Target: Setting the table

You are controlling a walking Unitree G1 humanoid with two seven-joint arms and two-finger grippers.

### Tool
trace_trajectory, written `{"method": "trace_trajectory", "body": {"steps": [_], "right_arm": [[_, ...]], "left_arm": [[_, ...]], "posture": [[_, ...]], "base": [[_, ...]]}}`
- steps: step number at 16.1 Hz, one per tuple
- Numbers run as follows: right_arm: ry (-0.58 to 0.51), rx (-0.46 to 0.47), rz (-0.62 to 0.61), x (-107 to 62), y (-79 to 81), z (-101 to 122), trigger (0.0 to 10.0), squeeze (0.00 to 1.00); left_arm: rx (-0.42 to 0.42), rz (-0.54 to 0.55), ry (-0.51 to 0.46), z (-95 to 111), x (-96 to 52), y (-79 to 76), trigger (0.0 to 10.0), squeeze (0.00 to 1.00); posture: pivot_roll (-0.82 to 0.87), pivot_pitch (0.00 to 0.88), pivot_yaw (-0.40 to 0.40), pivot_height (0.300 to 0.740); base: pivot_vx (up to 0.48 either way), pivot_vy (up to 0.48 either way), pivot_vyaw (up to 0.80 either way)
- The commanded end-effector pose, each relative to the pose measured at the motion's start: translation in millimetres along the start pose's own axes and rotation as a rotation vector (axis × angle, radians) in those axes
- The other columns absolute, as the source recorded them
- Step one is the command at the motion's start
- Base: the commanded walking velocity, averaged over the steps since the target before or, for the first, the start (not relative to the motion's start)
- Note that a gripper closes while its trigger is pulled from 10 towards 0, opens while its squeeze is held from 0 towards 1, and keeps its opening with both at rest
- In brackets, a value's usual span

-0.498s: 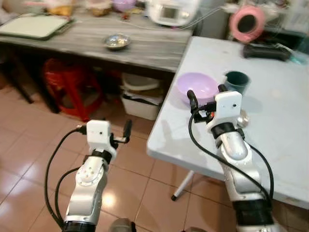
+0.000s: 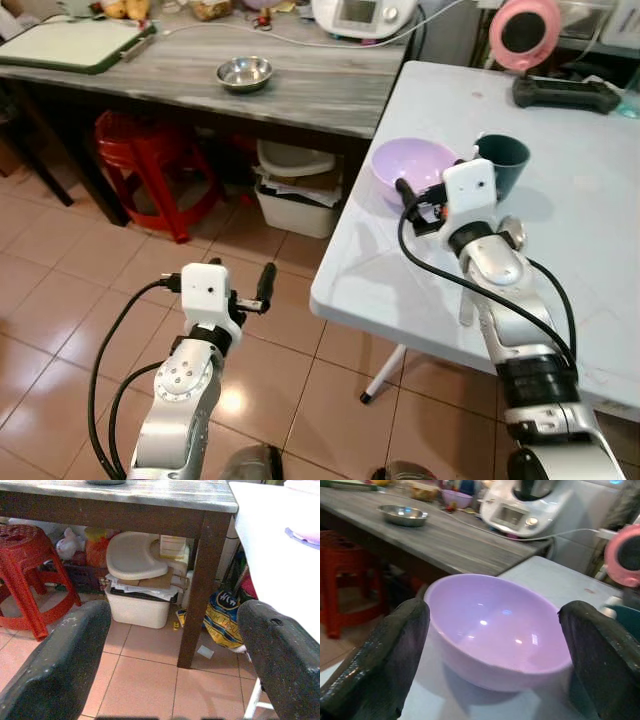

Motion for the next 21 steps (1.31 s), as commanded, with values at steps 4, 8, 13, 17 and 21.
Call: {"method": "trace_trajectory", "body": {"steps": [4,8,13,17,21], "right_arm": [[0.033,-0.047,0.159,16.5,27.5,6,10.0,0.00],[0.116,-0.106,0.148,31.5,15.0,5,10.0,0.00],[0.200,-0.150,0.171,41.5,8.3,-1,9.9,0.00],[0.243,-0.282,0.180,44.1,0.3,-5,0.0,0.00],[0.277,-0.418,0.184,40.5,-10.0,-12,0.0,0.00]], "left_arm": [[0.010,0.017,-0.006,5,-0.4,7.1,10.0,0.00],[-0.001,0.010,0.033,1,-7.1,9.0,10.0,0.00],[-0.009,0.003,0.063,-3,-14.8,7.3,10.0,0.00],[-0.016,-0.003,0.087,-6,-14.7,5.6,10.0,0.00],[-0.043,-0.035,0.102,-10,-17.0,3.2,10.0,0.00]], "posture": [[0.03,0.124,0.052,0.740],[0.04,0.154,0.057,0.740],[0.04,0.177,0.055,0.740],[0.04,0.178,0.052,0.740],[0.03,0.170,0.052,0.740]], "base": [[0.000,0.000,0.00],[0.000,0.000,0.00],[0.000,0.000,0.00],[0.000,0.000,0.00],[0.000,0.000,0.00]]}}
Point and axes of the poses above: a point about 5 cm out from each wrist's last joint towards the gripper, its own x axis pointing out of the wrist towards the gripper, its own z axis along the axis of the wrist's last joint, y = z × x, the point moved 4 cm from there along x, pointing out of the wrist towards the gripper, and after that the axes turned 12 degrees about x, right-handed, at the moved point
